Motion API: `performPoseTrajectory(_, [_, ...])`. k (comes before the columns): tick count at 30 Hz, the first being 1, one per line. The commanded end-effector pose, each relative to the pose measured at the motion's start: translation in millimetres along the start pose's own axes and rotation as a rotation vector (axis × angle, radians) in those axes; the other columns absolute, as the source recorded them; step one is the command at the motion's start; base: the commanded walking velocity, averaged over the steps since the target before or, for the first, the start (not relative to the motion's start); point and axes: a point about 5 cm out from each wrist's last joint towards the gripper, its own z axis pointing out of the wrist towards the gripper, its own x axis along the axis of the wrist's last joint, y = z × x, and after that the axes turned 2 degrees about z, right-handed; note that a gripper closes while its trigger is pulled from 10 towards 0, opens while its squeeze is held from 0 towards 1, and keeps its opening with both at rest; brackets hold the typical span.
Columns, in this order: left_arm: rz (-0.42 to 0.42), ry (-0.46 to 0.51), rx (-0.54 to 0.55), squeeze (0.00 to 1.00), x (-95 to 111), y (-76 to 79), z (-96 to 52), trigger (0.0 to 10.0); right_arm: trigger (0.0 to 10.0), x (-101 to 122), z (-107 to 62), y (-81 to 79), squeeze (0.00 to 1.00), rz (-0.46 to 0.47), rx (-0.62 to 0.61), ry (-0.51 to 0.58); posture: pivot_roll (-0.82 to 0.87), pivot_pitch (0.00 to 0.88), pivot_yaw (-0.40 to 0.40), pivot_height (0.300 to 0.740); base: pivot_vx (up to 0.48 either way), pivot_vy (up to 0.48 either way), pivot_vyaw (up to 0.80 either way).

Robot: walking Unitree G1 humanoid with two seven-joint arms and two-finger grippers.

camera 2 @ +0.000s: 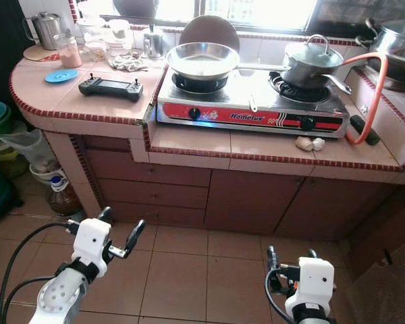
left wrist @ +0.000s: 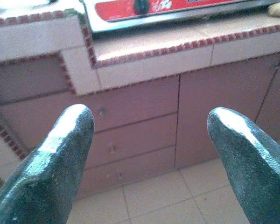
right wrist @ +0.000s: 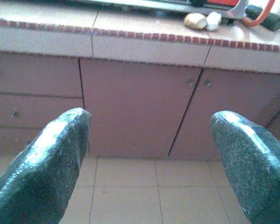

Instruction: Kitchen organization

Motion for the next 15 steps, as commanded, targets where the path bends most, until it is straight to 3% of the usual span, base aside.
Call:
performPoseTrajectory(1, [-0.006, -0.016, -0.014, 0.0, -2.6, 4.2, 2.9, 10.0, 10.0, 3.7, 3.1, 1.9, 0.0, -0.003, -0.003, 0.005, 0.13, 0.0, -0.025, 0.74, 0.0, 0.0, 0.0])
performPoseTrajectory(8, [-0.015, -0.017, 0.0, 0.0, 3.0, 0.1, 24.3, 10.0, 10.0, 22.8, 29.5, -2.1, 0.0, -0.029, -0.009, 0.077, 0.12, 0.0, 0.015, 0.74, 0.0, 0.0, 0.0])
performPoseTrajectory(15, [0.042, -0.03, -0.08, 0.0, 2.6, -0.7, 26.8, 10.0, 10.0, 11.7, 19.5, -6.7, 0.0, 0.024, -0.064, 0.068, 0.1, 0.0, 0.098, 0.74, 0.0, 0.0, 0.0])
